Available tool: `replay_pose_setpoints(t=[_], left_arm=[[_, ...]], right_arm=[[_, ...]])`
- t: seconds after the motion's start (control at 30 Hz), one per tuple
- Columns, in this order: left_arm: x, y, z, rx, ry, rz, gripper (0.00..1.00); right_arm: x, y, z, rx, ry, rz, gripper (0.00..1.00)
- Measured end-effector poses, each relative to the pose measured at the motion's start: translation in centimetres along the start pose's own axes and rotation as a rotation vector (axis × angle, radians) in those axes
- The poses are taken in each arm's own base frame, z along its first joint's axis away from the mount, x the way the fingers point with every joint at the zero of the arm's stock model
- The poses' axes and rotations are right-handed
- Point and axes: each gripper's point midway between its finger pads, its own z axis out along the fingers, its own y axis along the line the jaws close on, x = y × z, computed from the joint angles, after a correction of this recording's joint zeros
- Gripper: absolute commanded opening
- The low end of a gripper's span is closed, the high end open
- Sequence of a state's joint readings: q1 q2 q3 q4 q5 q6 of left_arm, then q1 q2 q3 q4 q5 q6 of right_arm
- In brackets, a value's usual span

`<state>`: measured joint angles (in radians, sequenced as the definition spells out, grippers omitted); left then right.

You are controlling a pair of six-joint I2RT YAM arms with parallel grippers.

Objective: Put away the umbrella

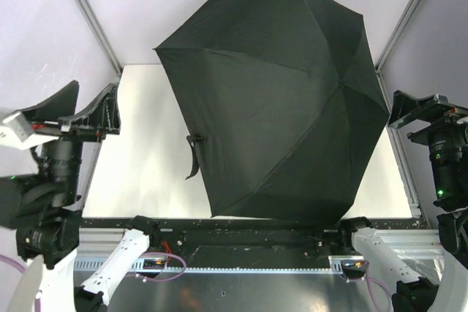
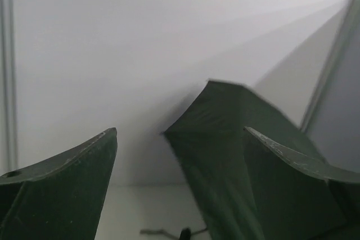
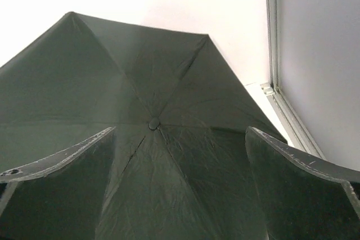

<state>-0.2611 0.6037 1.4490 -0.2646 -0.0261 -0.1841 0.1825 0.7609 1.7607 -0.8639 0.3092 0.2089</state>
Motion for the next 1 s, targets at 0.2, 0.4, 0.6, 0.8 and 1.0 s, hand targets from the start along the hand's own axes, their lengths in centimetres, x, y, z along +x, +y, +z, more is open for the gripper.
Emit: replay_pose_setpoints(t=[0.2, 0.4, 0.6, 0.8, 1.0], left_arm=[[11.1, 5.7, -0.2, -0.297, 0.243, -0.071, 0.97], [27.0, 11.7, -2.8, -0.592, 0.606, -0.096, 0.98], [39.7, 16.7, -5.0, -0.698, 0.856, -0.283, 0.9], [49.2, 15.4, -0.1, -0.446, 0.938, -0.451, 0.87], [55.9, 11.0, 8.4, -0.128, 0.92, -0.516, 0.83]], right_arm=[[2.5, 1.0, 0.8, -0.061, 0.061, -0.012, 0.99], [4.6, 2.3, 0.4, -0.158, 0.106, -0.013, 1.0], [5.7, 3.1, 0.9, -0.192, 0.146, -0.013, 0.99], [8.4, 3.4, 2.0, -0.175, 0.254, -0.024, 0.99], [10.6, 3.5, 2.3, -0.166, 0.345, -0.029, 0.99]])
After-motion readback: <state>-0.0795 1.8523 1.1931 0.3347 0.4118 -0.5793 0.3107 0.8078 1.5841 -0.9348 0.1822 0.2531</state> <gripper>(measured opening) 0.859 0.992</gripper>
